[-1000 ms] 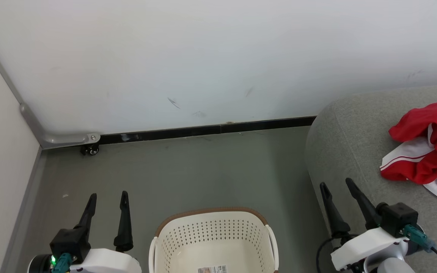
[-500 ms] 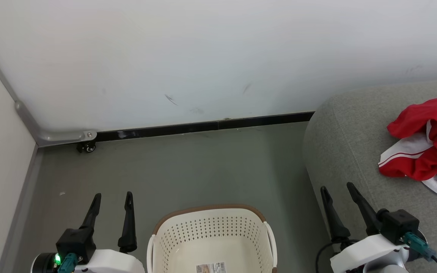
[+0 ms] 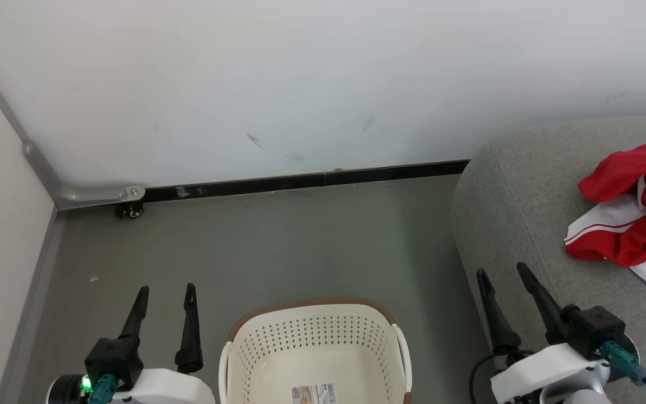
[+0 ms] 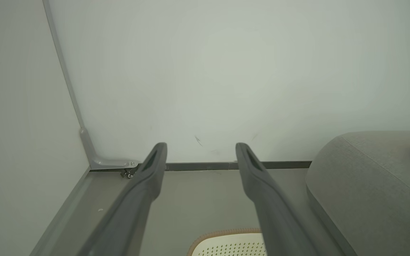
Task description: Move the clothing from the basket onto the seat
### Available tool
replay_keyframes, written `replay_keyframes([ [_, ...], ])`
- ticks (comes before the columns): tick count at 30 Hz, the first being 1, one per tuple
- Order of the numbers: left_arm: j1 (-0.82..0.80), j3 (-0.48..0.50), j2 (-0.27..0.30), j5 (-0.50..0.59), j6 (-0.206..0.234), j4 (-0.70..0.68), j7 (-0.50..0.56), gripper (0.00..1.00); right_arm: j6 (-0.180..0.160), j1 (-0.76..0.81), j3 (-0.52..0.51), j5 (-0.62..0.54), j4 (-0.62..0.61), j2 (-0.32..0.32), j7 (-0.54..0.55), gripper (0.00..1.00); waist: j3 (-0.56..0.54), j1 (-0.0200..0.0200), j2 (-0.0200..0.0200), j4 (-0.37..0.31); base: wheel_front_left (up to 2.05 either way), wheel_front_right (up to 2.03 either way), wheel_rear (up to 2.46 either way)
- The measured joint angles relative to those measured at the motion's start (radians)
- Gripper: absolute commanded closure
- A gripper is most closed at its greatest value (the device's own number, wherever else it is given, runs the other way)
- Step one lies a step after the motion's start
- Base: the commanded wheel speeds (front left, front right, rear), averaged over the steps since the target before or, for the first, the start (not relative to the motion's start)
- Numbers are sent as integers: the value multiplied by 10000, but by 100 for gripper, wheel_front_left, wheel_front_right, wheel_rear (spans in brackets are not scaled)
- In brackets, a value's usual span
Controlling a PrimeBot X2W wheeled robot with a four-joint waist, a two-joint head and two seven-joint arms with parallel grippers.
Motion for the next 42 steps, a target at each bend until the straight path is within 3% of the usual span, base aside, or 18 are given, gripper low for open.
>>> replay_keyframes([
  [24,-25,-107,-92,192,119,441,0,0,0,523,-274,-347,-802,96,477,0,67,0,0,93,0,0,0],
  [25,-26,-107,-92,194,119,468,0,100,0,594,-274,-347,-809,104,485,100,63,0,0,95,0,0,0],
  [33,364,-58,-247,111,102,1175,105,100,0,1007,-280,-251,-159,142,520,100,59,0,0,96,0,0,0],
  [42,84,558,-253,-1020,-77,1455,665,100,0,965,-491,821,-151,159,767,100,49,0,0,107,0,0,0],
])
